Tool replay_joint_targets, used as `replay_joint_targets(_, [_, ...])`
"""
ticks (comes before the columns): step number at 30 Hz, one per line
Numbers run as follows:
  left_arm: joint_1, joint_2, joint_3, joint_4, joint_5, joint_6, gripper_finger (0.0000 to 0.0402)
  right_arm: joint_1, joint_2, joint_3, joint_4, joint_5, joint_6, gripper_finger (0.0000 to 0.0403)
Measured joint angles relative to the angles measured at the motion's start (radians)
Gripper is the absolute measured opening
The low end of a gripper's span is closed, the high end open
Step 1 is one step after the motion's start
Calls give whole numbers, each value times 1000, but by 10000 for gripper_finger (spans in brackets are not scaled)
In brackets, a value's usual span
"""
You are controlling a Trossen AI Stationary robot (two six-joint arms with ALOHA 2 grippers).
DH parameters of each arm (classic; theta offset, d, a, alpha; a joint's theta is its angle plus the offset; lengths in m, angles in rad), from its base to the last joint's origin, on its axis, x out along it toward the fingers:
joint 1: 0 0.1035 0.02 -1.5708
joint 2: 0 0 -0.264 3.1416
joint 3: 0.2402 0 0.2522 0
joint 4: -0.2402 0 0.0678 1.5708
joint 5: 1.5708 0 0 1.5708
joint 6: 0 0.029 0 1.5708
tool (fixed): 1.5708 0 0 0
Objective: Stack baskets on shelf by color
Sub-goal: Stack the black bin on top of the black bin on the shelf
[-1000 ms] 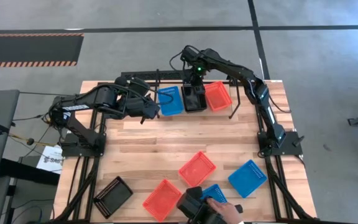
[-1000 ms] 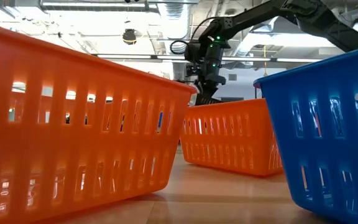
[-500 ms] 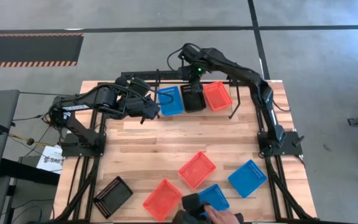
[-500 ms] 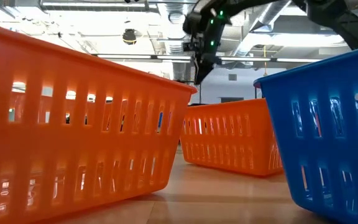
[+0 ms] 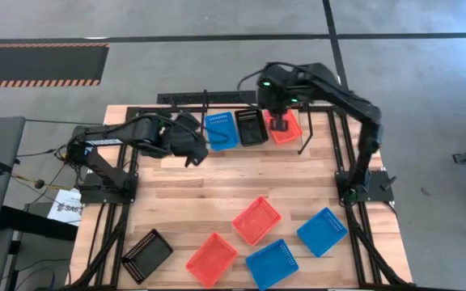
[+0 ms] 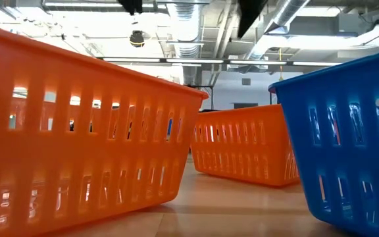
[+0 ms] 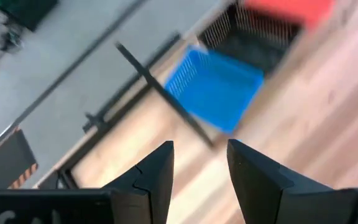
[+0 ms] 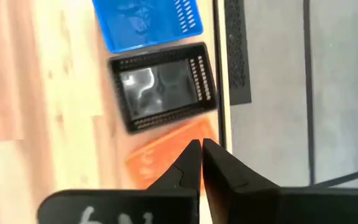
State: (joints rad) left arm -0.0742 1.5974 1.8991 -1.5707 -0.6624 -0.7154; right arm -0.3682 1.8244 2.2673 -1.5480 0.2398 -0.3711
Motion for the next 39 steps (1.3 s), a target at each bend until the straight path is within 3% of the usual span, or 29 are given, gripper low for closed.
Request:
replay_joint_targets(5, [-7, -2, -181, -1, 158, 9, 141, 40, -121, 0, -22, -2, 138, 16])
replay_joint_targets(10, [-60, -13, -382, 1, 315, -112, 134, 74, -207, 0, -21, -6, 219, 13])
replay_joint_targets(17, [-212, -99, -627, 9, 473, -457, 107, 100, -241, 0, -6, -6, 239, 22])
replay_joint_targets(21, [-325, -186, -735, 123, 519, -707, 94, 91, -220, -1, 13, -7, 200, 19])
replay_joint_targets(28, [-505, -274, -854, 273, 507, -1056, 89, 79, -142, -2, 45, -14, 110, 17])
replay_joint_targets(34, [-622, -268, -903, 334, 662, -1181, 89, 78, -62, -2, 41, -23, 99, 19])
replay_joint_targets(39, [-688, -269, -919, 472, 708, -1257, 95, 78, -23, -2, 45, -115, 78, 16])
